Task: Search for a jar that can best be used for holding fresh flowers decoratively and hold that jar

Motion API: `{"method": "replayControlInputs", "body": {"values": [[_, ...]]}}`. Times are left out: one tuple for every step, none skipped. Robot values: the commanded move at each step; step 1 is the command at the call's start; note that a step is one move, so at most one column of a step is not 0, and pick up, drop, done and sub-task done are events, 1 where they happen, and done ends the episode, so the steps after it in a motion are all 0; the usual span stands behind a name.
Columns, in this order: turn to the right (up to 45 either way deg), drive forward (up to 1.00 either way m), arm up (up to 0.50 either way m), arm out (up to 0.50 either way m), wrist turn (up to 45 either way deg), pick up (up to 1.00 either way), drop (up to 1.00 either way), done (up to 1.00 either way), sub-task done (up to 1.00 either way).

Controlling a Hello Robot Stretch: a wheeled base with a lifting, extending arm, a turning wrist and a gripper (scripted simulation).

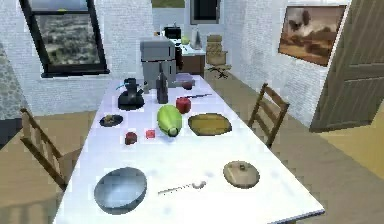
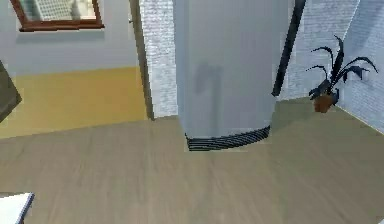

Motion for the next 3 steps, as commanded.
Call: {"method": "replayControlInputs", "body": {"values": [[-45.0,0.0,0.0,0.0,0.0,0.0,0.0,0.0,0.0],[-24.0,0.0,0.0,0.0,0.0,0.0,0.0,0.0,0.0],[0.0,0.0,0.5,0.0,0.0,0.0,0.0,0.0,0.0]]}}
